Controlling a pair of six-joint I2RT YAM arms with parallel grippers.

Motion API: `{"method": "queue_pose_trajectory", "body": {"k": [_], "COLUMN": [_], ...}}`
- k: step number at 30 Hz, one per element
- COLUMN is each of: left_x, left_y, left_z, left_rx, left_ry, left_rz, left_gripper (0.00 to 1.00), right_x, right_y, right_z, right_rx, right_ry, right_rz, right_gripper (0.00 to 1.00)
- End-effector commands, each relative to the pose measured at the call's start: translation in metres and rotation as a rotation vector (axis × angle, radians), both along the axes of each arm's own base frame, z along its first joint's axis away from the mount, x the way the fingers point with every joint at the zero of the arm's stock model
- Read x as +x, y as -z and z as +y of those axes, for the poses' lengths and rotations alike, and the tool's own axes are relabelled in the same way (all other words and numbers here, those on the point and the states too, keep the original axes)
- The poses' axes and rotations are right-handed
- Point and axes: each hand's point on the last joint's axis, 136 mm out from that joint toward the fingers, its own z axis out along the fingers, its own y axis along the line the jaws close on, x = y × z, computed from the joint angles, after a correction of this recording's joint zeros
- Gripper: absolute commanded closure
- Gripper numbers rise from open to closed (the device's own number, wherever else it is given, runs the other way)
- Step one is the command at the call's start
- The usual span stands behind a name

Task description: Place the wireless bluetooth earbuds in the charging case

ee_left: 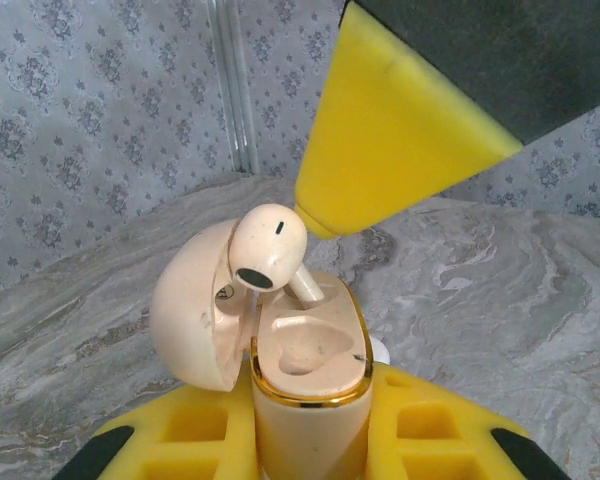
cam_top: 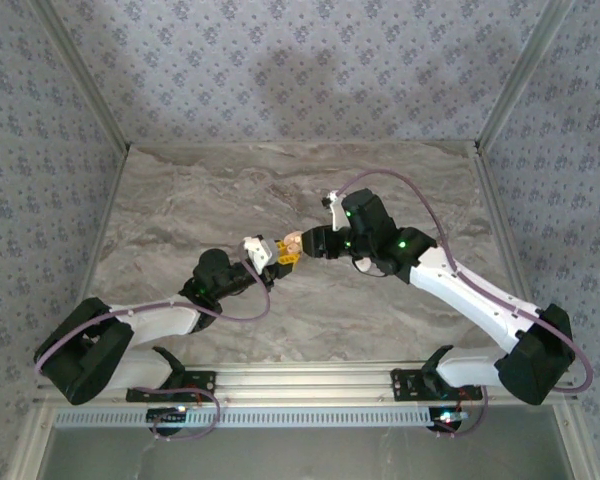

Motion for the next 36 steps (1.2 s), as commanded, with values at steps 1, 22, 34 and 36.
{"method": "queue_pose_trajectory", "body": {"k": [1, 22, 34, 36], "left_x": [-0.002, -0.003, -0.002, -0.002], "left_y": [-0.028, -0.03, -0.031, -0.031], "left_z": [-0.002, -0.001, -0.001, -0.001], "left_rx": [-0.05, -0.021, -0.026, -0.026], "left_ry": [0.017, 0.013, 0.012, 0.012], "left_rz": [-0.078, -0.097, -0.097, -0.097], "left_gripper": [0.82, 0.82, 0.82, 0.82], "right_x": [-0.004, -0.004, -0.003, -0.003], "right_y": [-0.005, -0.029, -0.024, -0.022], "right_z": [0.0, 0.014, 0.025, 0.026], "right_rx": [0.014, 0.055, 0.068, 0.065], "right_ry": [-0.024, -0.049, -0.087, -0.088], "right_rz": [-0.009, 0.003, 0.016, 0.018], "right_gripper": [0.52, 0.66, 0.66, 0.66]}}
